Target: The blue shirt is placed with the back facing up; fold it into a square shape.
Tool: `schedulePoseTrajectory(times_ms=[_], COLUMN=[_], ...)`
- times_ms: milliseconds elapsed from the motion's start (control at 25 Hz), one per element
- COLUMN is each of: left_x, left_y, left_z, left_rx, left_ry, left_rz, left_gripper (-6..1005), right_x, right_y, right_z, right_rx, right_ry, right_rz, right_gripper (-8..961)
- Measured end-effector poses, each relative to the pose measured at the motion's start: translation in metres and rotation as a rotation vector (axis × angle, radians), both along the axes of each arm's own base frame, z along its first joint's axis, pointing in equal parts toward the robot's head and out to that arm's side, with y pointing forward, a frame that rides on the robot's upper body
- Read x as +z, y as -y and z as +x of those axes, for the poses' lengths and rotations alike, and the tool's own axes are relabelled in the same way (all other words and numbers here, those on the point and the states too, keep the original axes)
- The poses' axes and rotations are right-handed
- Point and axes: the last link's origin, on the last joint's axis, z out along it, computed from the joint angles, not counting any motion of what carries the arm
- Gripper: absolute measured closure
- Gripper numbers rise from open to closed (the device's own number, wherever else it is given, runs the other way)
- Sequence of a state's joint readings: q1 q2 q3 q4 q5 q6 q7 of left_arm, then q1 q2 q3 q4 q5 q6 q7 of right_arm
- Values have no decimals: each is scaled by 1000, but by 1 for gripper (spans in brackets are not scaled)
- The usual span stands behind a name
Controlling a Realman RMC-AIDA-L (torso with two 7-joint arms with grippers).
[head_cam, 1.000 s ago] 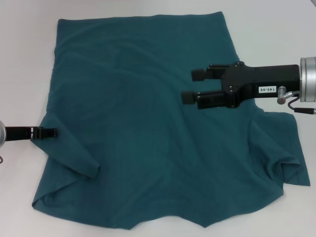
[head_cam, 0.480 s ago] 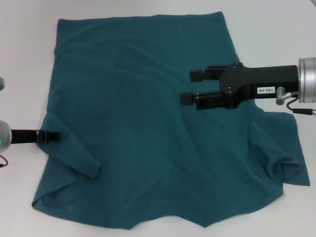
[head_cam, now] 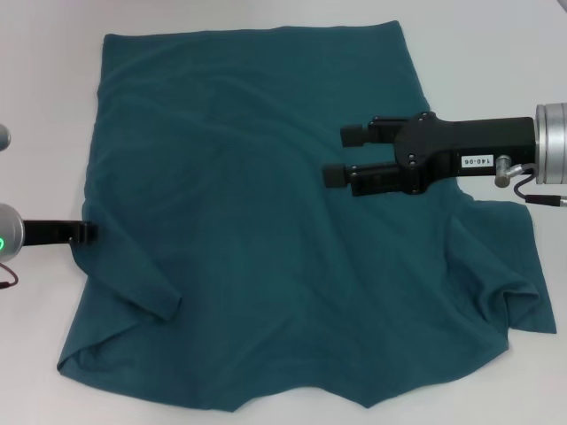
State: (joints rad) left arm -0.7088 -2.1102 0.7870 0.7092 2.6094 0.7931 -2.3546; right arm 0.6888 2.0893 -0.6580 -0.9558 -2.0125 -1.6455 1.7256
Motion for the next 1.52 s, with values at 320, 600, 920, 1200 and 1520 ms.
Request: schedulePoseTrajectory(times_ms=[320,600,920,1200,1520], left_x=[0,-9,-14,-20,-29], left_y=[-2,-5,-15,-22,-24], left_z=[17,42,64,81,90], left_rx=[-52,-137,-193,-224,-235], left_ry=[-6,-50,-61,-49,-18], left_rz=[-8,-53,-62,-63,-77], left_gripper=[868,909,901,843,681], right_x=[0,1,0,0,0], right_y=[0,-1,0,0,-1], right_z=[-1,-1,-1,0,0], right_rx=[0,1,-3,-2,-3], right_ry=[-4,-9,-13,-13,-11], right_rz=[2,3,-1,3,11], right_gripper=[87,87,88,88,88])
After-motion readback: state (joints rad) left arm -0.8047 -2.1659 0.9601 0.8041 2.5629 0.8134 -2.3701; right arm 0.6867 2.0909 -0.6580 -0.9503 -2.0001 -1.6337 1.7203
